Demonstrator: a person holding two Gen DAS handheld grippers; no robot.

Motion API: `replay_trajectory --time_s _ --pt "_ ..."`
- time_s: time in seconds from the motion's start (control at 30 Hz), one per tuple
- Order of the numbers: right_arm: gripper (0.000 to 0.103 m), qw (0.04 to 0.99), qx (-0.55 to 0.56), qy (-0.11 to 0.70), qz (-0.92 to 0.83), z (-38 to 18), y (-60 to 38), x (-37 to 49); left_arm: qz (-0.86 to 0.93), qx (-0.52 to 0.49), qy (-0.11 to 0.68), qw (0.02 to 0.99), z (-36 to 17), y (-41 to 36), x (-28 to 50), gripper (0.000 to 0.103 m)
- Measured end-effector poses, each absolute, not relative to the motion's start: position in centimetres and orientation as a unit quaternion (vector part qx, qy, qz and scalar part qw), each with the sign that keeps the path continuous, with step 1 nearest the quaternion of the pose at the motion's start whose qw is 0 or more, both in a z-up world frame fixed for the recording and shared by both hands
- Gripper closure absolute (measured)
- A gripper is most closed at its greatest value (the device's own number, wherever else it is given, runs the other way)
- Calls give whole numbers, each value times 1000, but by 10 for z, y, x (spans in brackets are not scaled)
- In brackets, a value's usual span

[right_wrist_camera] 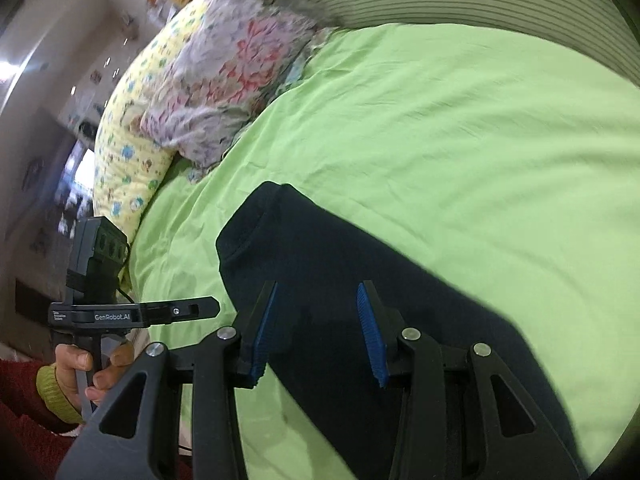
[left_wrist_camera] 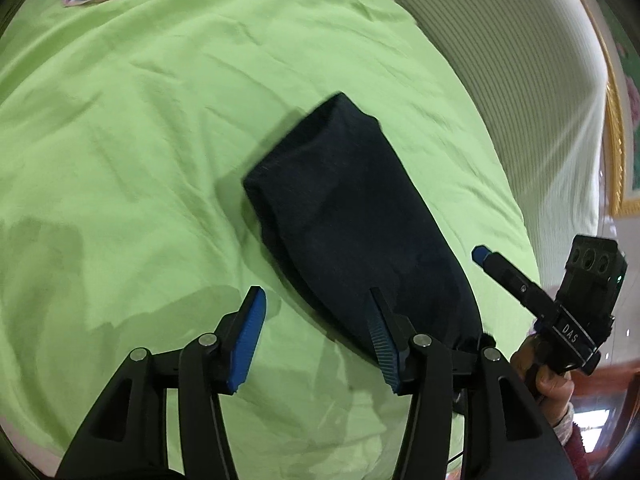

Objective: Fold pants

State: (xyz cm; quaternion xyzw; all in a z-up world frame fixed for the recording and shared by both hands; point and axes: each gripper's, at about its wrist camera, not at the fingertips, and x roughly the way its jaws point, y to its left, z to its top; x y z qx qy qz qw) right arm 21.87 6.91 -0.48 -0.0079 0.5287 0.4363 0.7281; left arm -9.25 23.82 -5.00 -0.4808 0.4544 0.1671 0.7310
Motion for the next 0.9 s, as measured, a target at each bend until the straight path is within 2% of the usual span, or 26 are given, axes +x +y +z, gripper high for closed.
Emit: replay_trajectory --time_s 0.37,0.7,0.83,0.9 --pt "61 664 -112 553 491 -29 154 258 196 -508 450 708 -75 255 -81 48" --pt "61 616 -144 580 513 -60 195 280 195 -511 452 705 -88 258 -75 48" --pt "61 595 -153 591 522 -70 207 281 196 -505 449 711 -87 258 -74 51" --pt "61 589 -152 595 525 -74 210 281 199 -499 449 714 -86 258 -71 61"
